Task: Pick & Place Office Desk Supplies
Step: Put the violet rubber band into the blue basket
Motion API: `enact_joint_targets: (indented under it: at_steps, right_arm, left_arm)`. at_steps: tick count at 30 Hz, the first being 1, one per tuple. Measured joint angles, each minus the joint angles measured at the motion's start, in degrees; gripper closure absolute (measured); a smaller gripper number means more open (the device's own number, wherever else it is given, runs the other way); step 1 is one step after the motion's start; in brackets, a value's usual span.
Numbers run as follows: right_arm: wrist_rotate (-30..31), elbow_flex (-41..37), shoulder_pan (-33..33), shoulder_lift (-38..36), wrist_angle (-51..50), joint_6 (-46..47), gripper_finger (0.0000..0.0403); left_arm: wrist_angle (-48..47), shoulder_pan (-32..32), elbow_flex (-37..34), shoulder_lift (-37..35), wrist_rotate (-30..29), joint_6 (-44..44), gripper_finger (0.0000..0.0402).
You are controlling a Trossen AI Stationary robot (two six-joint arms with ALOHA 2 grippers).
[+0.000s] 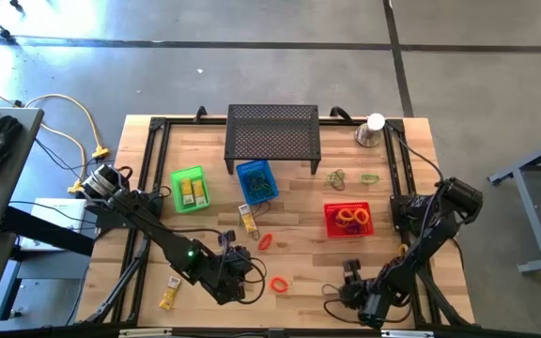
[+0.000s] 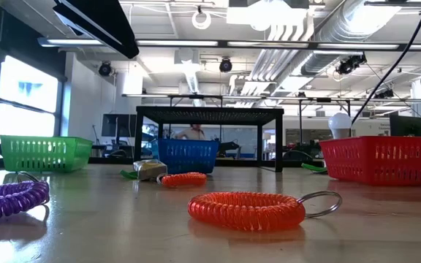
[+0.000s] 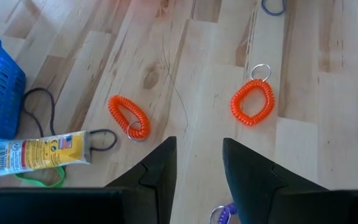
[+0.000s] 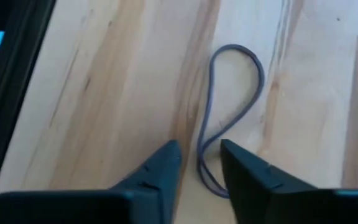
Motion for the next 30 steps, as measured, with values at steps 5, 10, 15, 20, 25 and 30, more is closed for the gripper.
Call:
enact_joint_targets:
  at_steps: [5,10,15,20,25,30]
  right_arm:
    - [-0.64,0.02,-0.2,0.0,0.01,-0.12,0.0382]
    - [0.26,-0.01,-0.37,-0.07,-0.27,0.0,0.0399]
    - [1.69,1.35,-0.57,-2.28,-1.58,-3.21,0.0401]
    - [9.41,5.66,-1.25,-6.33,-3.58,-10.95,0.0401]
    - [15.73,8.32,-4.43,-9.77,-4.92,-20.76,0.0401]
    - [23.08,8.85,-10.78,-12.8,1.11,-33.22,0.0401]
  left_arm:
    - [0.0,0.0,0.0,0.0,-0.01,-0.02,0.0278]
    - [0.02,0.15,0.0,0.0,-0.01,-0.02,0.0278]
    - [0.0,0.15,0.0,0.0,-0.01,-0.07,0.0278]
    - [0.02,0.15,0.0,0.0,-0.01,-0.19,0.0278]
    - [0.0,0.15,0.0,0.0,-0.01,-0.2,0.0278]
    - [0.02,0.13,0.0,0.0,0.03,-0.2,0.0278]
